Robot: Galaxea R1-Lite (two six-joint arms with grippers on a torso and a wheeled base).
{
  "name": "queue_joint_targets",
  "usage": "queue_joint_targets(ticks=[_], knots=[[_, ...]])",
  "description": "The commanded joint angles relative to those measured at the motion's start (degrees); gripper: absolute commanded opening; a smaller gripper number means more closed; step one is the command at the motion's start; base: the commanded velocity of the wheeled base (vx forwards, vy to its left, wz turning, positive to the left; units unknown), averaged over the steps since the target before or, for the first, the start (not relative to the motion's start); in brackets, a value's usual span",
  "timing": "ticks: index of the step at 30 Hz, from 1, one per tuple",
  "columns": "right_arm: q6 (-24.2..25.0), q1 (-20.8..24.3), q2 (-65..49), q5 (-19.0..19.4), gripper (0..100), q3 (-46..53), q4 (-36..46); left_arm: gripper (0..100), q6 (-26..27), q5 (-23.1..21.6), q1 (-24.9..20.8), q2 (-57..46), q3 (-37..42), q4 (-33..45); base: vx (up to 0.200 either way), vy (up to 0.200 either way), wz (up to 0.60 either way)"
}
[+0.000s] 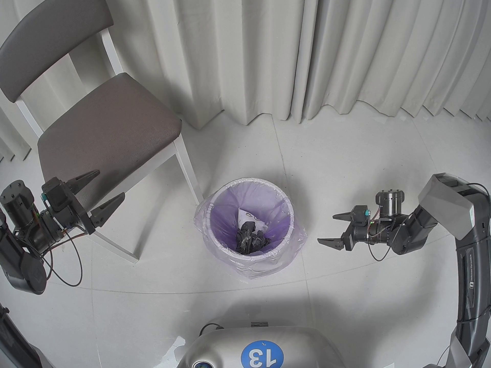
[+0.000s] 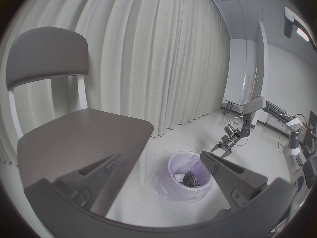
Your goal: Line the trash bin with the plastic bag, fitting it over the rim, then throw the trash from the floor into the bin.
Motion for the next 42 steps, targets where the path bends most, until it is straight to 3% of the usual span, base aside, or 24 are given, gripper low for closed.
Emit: queue_joint_targets(ticks=[1,3,6,7,8,9,12,15,18,27,35,42], knots=[[13.41,-0.51,-12.36,-8.1,100,11.56,-12.09,100,0.31,0.4,-7.21,3.85,-3.35,0.27,0.0,0.0,0.0],[14.11,-0.43,-13.59,-10.39,100,12.17,-12.35,100,0.04,0.75,-8.09,4.64,-5.02,0.36,0.0,0.0,0.0],[14.29,0.19,-17.37,-20.85,100,13.4,-10.59,100,-0.22,4.88,-10.9,7.01,-13.28,4.76,0.0,0.0,0.0],[14.38,0.72,-18.08,-26.21,100,13.4,-9.8,100,-0.22,7.16,-11.43,7.37,-16.62,8.01,0.0,0.0,0.0],[14.38,0.89,-18.17,-27.62,100,13.4,-9.71,100,-0.22,7.87,-11.61,7.37,-17.59,8.89,0.0,0.0,0.0],[14.73,1.86,-18.96,-34.91,100,13.31,-9.36,100,-0.22,13.93,-12.22,7.54,-22.6,14.34,0.0,0.0,0.0],[14.73,2.47,-20.19,-43.09,100,12.52,-9.36,100,-0.22,30.28,-13.8,7.81,-33.41,25.41,0.0,0.0,0.0],[14.82,2.39,-22.21,-45.55,100,10.68,-8.66,100,-0.4,42.85,-15.39,7.54,-40.97,32.62,0.0,0.0,0.0],[15.17,2.3,-23.79,-46.25,100,7.34,-9.1,100,-0.31,49.35,-16.53,6.31,-44.04,34.64,0.0,0.0,0.0],[15.61,0.98,-29.15,-46.6,100,-4.97,-9.19,100,-0.31,49.61,-15.82,-1.42,-44.22,34.02,0.0,0.0,0.0],[15.35,0.89,-38.29,-46.6,100,-13.58,0.22,100,0.22,47.59,-15.03,-11.62,-44.66,35.61,0.0,0.0,0.0],[15.17,0.89,-48.93,-46.51,100,-18.77,10.85,100,-0.31,45.83,-14.24,-22.87,-44.75,42.11,0.0,0.0,0.0]])
